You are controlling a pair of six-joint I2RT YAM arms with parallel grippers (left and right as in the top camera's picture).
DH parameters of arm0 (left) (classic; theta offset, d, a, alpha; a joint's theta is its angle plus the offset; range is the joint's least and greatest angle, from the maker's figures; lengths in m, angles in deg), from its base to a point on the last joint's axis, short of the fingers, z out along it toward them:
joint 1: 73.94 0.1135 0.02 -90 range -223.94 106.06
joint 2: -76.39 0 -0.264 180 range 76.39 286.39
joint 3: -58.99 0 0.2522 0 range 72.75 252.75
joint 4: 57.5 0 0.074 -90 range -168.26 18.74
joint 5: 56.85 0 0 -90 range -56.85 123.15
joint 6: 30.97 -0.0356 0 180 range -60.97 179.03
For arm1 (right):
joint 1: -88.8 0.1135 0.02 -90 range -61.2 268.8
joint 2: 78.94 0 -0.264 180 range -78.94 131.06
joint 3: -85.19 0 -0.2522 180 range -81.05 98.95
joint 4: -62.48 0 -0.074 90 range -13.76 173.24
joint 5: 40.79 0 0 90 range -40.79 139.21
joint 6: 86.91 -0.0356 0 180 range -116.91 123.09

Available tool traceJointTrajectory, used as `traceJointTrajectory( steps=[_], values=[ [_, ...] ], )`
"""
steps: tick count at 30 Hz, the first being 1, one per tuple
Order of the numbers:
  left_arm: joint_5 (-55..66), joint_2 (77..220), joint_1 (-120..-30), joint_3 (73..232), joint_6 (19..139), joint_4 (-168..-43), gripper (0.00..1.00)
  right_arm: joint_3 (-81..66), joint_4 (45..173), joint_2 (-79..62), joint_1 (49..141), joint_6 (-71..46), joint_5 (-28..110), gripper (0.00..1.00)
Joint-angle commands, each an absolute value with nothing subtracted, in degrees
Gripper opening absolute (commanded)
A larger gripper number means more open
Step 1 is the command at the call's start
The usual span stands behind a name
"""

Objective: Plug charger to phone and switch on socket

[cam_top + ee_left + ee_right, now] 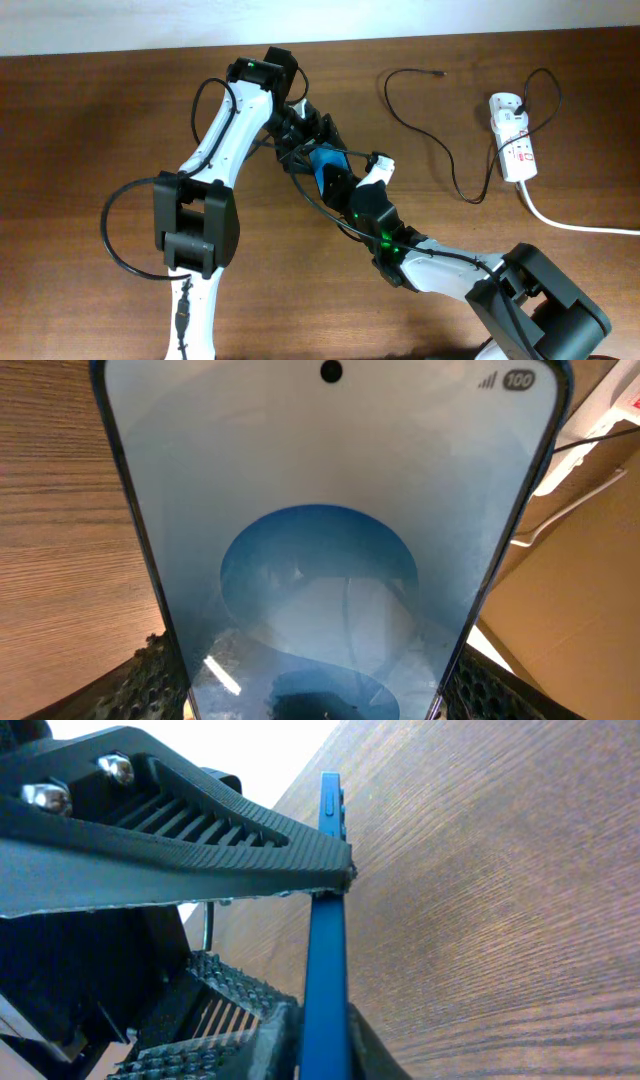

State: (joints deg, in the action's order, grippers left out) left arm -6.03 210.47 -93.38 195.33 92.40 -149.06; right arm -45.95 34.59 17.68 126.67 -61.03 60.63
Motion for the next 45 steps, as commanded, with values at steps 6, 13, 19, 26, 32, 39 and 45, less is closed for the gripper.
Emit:
traceJointTrajectory(
  steps=[6,13,19,26,32,39,45],
  values=[
    [-7.80,210.41,-93.38,196.66,90.58,-149.36,0.68,-44.97,33.26,17.90,126.97,-60.44,56.94,0.11],
    [-8.06,210.41,-89.91,196.66,84.94,-151.53,0.81,-44.97,31.31,17.85,126.97,-60.46,56.98,0.08],
    [-8.28,210.41,-87.81,196.66,83.55,-153.38,0.82,-44.97,30.54,17.85,126.97,-60.44,57.03,0.05],
    [-17.55,210.41,-87.22,197.45,83.39,-144.05,0.99,-44.97,27.90,17.85,126.65,-60.46,56.87,0.04],
    [-11.89,208.07,-82.76,210.94,78.28,-153.45,0.99,-44.97,27.75,17.07,126.17,-60.88,53.81,0.04],
    [-4.31,187.02,-70.30,217.21,67.13,-167.98,0.99,-45.04,28.07,10.79,113.75,-60.90,25.14,0.04],
    [8.85,162.39,-65.08,212.40,67.87,-167.98,0.99,-45.15,38.09,9.53,101.95,-56.79,-0.02,0.04]
  ],
)
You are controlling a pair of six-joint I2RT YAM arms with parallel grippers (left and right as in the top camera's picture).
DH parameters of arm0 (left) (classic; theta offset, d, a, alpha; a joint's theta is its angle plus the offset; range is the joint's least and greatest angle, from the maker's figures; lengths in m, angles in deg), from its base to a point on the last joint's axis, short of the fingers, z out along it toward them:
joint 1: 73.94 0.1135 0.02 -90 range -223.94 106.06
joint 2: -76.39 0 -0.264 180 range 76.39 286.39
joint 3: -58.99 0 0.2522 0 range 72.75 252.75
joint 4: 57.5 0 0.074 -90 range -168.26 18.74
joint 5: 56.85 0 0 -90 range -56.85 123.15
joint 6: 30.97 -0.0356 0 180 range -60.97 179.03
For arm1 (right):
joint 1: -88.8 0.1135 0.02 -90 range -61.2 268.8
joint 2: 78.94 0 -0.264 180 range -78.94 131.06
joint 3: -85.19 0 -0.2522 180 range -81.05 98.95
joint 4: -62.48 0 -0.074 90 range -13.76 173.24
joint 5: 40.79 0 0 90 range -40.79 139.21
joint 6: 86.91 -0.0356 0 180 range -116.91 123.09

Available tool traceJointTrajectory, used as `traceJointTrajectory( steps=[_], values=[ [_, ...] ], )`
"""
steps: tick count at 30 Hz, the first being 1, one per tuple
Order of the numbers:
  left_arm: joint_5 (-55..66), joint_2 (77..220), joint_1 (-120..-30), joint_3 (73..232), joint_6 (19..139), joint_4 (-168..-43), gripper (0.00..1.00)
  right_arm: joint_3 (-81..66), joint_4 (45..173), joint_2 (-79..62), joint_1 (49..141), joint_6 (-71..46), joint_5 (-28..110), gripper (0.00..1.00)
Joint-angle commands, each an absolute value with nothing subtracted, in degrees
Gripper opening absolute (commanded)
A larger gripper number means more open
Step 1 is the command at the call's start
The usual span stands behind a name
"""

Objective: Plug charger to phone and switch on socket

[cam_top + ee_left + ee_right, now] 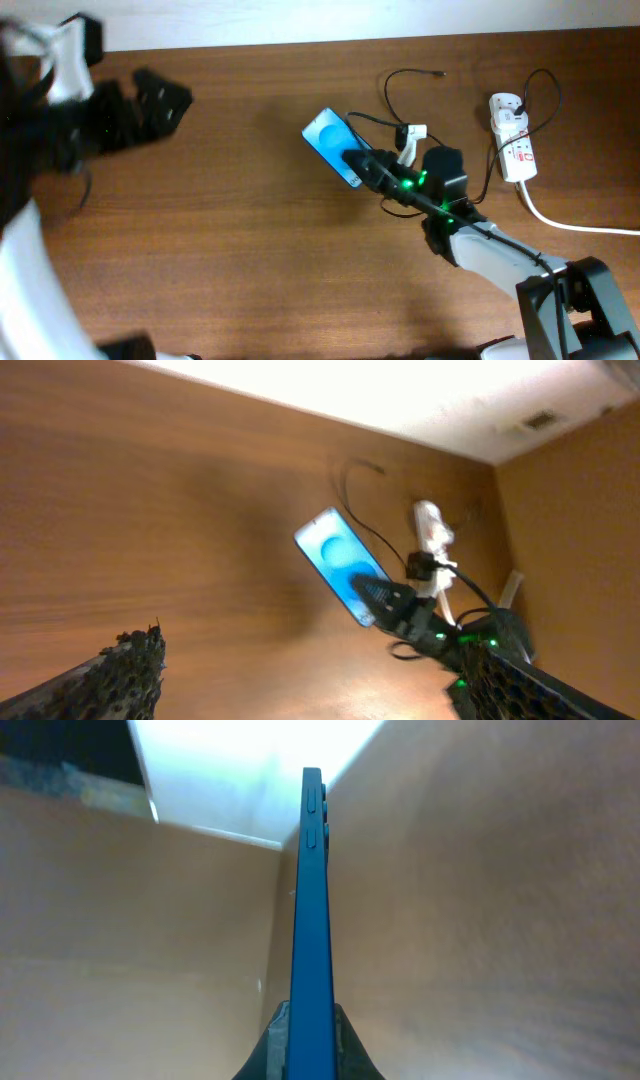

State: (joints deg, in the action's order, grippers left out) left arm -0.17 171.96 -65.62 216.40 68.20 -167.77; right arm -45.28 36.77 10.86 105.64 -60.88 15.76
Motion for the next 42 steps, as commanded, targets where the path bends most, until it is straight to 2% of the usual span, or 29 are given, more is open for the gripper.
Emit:
traceJointTrajectory(
  steps=[1,4,7,9,11,13,15,16,19,24,28,30,37,42],
  values=[
    [15.10,154.63,-65.08,204.45,71.26,-167.96,0.99,-45.17,39.00,9.53,100.72,-55.63,-3.52,0.04],
    [23.34,140.77,-64.97,184.36,78.85,-163.22,0.99,-45.17,39.00,9.48,100.51,-55.68,-6.66,0.04],
    [20.79,131.37,-64.97,164.42,85.78,-150.87,0.99,-45.25,39.03,9.42,100.48,-56.44,-11.91,0.04],
    [14.29,127.85,-64.97,150.11,92.73,-140.29,0.99,-45.41,39.13,9.20,100.33,-57.01,-13.83,0.04],
    [-0.92,128.36,-64.99,135.84,97.14,-125.54,0.99,-46.98,39.46,7.89,100.07,-57.25,-13.50,0.05],
    [-12.65,131.50,-65.01,125.91,102.89,-112.66,0.99,-49.36,39.66,5.98,99.54,-60.09,-9.35,0.04],
    [-18.34,135.55,-65.03,120.75,107.72,-105.65,0.99,-51.64,39.59,4.87,99.76,-66.67,-2.34,0.04],
    [-19.87,138.50,-65.06,119.31,110.12,-104.27,1.00,-52.73,39.62,4.83,99.85,-74.28,1.60,0.04],
    [-19.63,142.54,-66.39,119.16,114.78,-104.25,0.99,-52.90,39.33,4.83,102.41,-85.05,5.95,0.04],
    [-12.28,144.53,-73.16,119.16,131.74,-104.23,0.92,-52.88,39.35,4.83,113.38,-100.09,10.49,0.04],
    [-9.20,144.53,-77.51,119.16,134.56,-102.72,0.79,-52.88,39.18,4.83,117.53,-104.24,10.45,0.04],
    [-8.90,144.53,-79.22,119.16,136.29,-100.45,0.78,-52.88,37.76,4.83,117.84,-108.57,9.27,0.04],
    [-5.94,144.53,-83.42,119.16,140.20,-98.24,0.77,-52.86,31.18,4.83,118.01,-110.45,9.20,0.04],
    [-2.80,144.53,-85.71,119.16,141.38,-95.53,0.59,-52.86,30.13,4.83,120.29,-116.02,8.96,0.04]
  ],
)
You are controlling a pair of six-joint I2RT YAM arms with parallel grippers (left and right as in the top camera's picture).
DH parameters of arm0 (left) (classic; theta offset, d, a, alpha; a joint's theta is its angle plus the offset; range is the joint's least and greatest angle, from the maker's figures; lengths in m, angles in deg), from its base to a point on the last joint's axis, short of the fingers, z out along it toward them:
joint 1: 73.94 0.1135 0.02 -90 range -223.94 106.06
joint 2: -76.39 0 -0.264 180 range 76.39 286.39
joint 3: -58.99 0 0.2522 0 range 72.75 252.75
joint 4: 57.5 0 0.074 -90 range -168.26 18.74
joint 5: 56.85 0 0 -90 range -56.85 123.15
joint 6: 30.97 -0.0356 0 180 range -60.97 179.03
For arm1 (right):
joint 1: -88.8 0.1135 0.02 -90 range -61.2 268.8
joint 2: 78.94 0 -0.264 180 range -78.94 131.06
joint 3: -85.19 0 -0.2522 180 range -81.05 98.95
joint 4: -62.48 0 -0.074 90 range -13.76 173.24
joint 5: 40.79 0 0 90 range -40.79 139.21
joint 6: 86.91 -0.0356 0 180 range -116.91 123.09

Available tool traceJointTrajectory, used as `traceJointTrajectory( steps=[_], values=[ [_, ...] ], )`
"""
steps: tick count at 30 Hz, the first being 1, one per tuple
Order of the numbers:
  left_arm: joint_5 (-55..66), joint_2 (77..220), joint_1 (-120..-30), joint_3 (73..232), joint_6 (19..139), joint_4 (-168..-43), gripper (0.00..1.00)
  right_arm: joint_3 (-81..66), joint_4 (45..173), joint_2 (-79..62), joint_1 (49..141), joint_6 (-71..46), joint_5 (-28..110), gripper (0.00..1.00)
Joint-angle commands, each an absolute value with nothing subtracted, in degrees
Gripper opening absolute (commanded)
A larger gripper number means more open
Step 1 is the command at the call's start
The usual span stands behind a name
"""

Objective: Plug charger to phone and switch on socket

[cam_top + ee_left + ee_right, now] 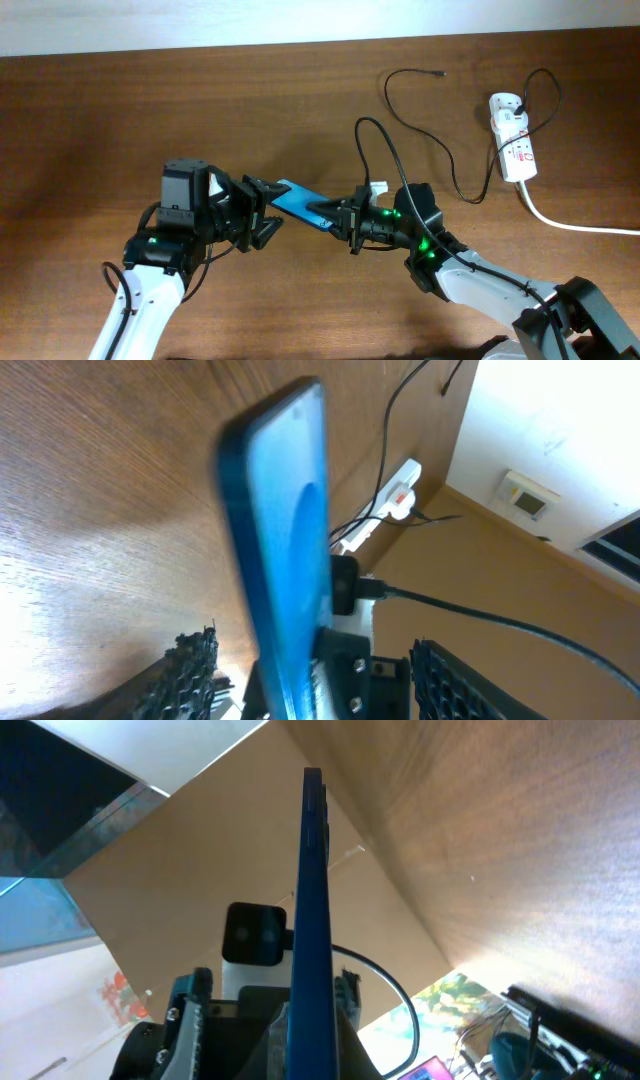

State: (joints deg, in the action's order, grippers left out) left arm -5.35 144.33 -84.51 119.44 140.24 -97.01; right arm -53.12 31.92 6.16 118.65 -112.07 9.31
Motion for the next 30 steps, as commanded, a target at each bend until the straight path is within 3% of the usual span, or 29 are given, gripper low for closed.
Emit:
traceJointTrajectory(
  steps=[1,3,10,13,18,23,26,29,30],
  values=[
    [-2.16,144.53,-86.32,119.16,141.75,-94.96,0.59,-52.86,28.93,4.83,120.75,-116.42,9.10,0.04],
    [-0.09,144.53,-87.48,119.16,141.75,-94.37,0.56,-52.86,25.54,4.83,121.42,-116.42,9.20,0.04],
    [1.51,144.53,-88.60,119.16,142.38,-92.80,0.29,-52.86,23.86,4.83,121.42,-116.42,9.20,0.04],
    [1.62,144.53,-88.60,119.16,142.38,-91.38,0.23,-52.86,23.83,4.83,121.42,-116.42,9.20,0.04],
    [5.55,144.59,-90.82,119.12,142.41,-91.42,0.21,-52.86,23.66,4.83,121.42,-116.42,9.25,0.04],
    [7.30,144.59,-92.07,119.12,143.87,-91.20,0.04,-52.86,23.70,4.83,121.42,-116.40,9.23,0.05],
    [7.39,144.57,-92.05,119.12,143.85,-91.20,0.00,-52.86,23.70,4.83,121.42,-116.35,9.16,0.29],
    [9.01,144.57,-91.24,119.12,142.76,-91.27,0.00,-52.86,25.17,4.83,121.40,-114.78,9.25,0.67],
    [9.20,144.57,-90.02,119.12,141.03,-91.27,0.00,-52.86,28.10,4.83,121.40,-110.89,9.51,0.85]
  ],
)
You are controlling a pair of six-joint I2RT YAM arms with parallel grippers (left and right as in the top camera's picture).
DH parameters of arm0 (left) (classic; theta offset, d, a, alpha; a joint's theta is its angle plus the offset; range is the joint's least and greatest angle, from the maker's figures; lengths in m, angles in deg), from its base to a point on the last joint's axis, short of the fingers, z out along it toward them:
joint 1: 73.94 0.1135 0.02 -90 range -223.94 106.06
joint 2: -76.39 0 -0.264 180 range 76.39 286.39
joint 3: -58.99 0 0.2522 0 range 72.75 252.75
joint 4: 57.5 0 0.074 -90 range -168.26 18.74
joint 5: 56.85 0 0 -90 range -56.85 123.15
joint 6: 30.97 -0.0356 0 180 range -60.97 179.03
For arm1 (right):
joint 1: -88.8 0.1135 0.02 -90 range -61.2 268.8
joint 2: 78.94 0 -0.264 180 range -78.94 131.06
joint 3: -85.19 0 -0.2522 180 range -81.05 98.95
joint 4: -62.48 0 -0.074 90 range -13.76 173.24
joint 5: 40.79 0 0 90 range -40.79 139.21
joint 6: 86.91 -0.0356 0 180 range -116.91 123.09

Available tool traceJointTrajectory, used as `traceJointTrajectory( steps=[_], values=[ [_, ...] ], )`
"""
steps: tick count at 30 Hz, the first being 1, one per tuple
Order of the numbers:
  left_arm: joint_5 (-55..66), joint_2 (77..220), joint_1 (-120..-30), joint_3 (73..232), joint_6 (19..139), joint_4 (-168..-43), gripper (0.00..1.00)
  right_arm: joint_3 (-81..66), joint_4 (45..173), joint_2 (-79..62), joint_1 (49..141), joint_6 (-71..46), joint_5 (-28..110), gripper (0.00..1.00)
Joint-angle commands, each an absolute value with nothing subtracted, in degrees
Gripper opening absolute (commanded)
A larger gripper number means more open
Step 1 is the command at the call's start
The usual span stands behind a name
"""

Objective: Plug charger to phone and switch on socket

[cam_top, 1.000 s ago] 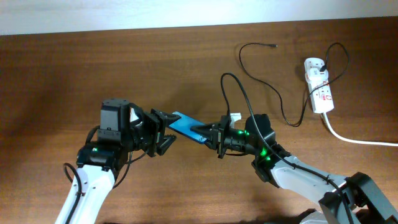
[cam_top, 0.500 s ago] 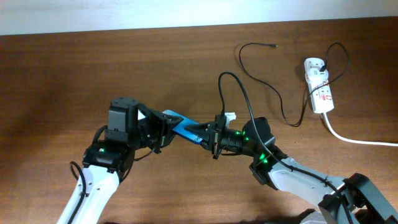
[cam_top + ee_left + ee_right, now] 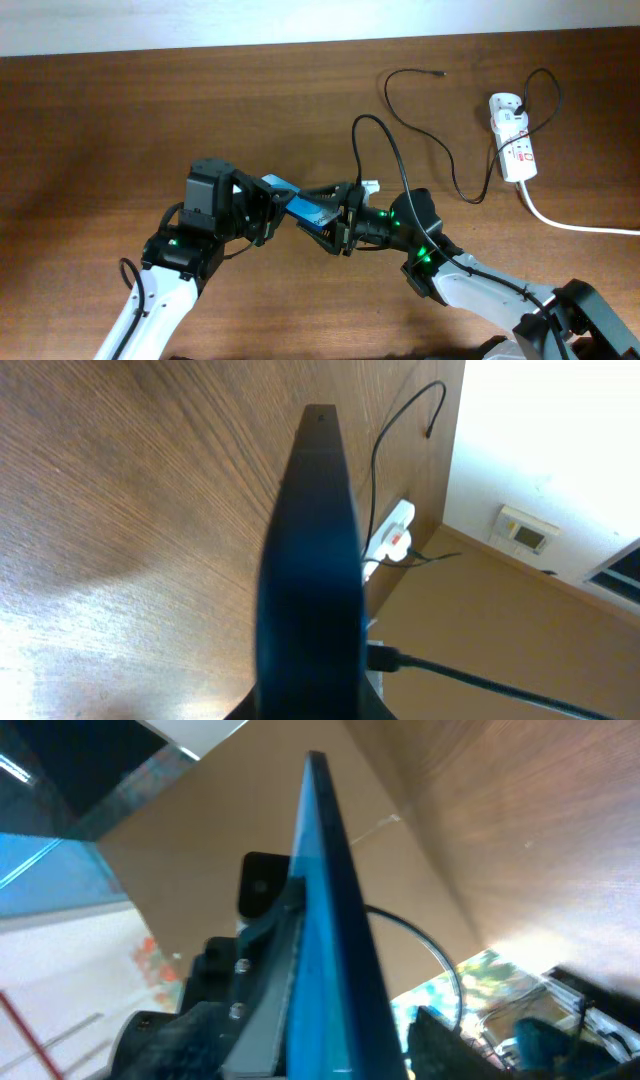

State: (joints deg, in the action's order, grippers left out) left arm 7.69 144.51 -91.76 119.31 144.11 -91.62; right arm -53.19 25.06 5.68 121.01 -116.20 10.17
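The blue phone (image 3: 303, 207) hangs over the middle of the table between both arms. It shows edge-on in the left wrist view (image 3: 310, 560) and in the right wrist view (image 3: 325, 920). My left gripper (image 3: 272, 212) is shut on its left end (image 3: 310, 700). My right gripper (image 3: 332, 218) stands open around the other end (image 3: 300, 1035), and one of its fingers (image 3: 432, 1038) is clear of the phone. The black charger cable (image 3: 400, 110) lies loose at the back right with its plug tip (image 3: 440, 73) free. It runs to the white power strip (image 3: 512, 135).
The power strip's white lead (image 3: 575, 225) runs off the right edge. The strip (image 3: 392, 538) and cable (image 3: 395, 435) also show in the left wrist view. The wall edge runs along the back of the wooden table (image 3: 120, 120).
My left gripper was open around the phone's left end and is now shut on it. My right gripper, shut on the phone then, now stands open around it.
At first both grippers were on the phone near the back middle. Then the right gripper alone held it and the left arm was far off to the left. Then the left gripper stood open at the phone. Now the left holds it and the right is open.
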Motion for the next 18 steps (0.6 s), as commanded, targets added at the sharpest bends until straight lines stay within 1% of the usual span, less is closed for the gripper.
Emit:
traceJointTrajectory(
  steps=[1,3,4,6,7,8,9,11,12,14,16,18],
  values=[
    [8.98,144.59,-88.57,119.12,138.80,-91.27,0.00,-52.86,31.97,4.83,121.40,-106.08,10.67,0.92],
    [7.08,144.59,-84.64,119.12,134.19,-91.29,0.00,-52.88,42.06,4.83,121.40,-92.64,17.36,0.99],
    [4.09,144.59,-81.97,119.12,131.63,-91.48,0.00,-52.86,46.89,4.83,121.40,-86.93,22.54,0.99],
    [-3.08,145.14,-76.90,119.12,126.10,-92.03,0.00,-52.86,49.84,4.83,121.03,-77.34,28.31,0.98],
    [-7.41,146.10,-73.82,119.12,122.82,-92.73,0.00,-52.86,49.67,4.83,120.00,-68.79,29.20,0.98],
    [-11.08,147.68,-71.39,119.12,119.68,-93.30,0.00,-52.86,49.74,4.83,118.71,-63.72,29.36,0.98],
    [-13.57,149.21,-70.24,119.12,118.21,-93.21,0.00,-52.75,50.13,4.76,117.16,-61.29,29.34,0.98],
    [-17.22,153.25,-69.65,119.12,117.60,-92.10,0.00,-51.31,52.49,4.37,113.75,-61.21,27.67,0.98],
    [-19.82,155.50,-69.80,119.12,117.58,-90.41,0.00,-49.69,54.52,3.91,112.07,-61.21,26.89,0.98],
    [-26.60,160.46,-70.54,119.12,117.25,-83.22,0.00,-44.64,60.86,2.77,109.07,-59.92,27.00,0.98],
    [-31.26,164.59,-71.85,119.14,117.25,-75.14,0.00,-36.73,72.49,2.40,106.98,-55.92,29.55,0.98],
    [-31.74,166.65,-72.92,119.14,117.23,-72.62,0.00,-27.44,85.73,2.66,105.95,-49.86,37.16,0.98]
  ],
)
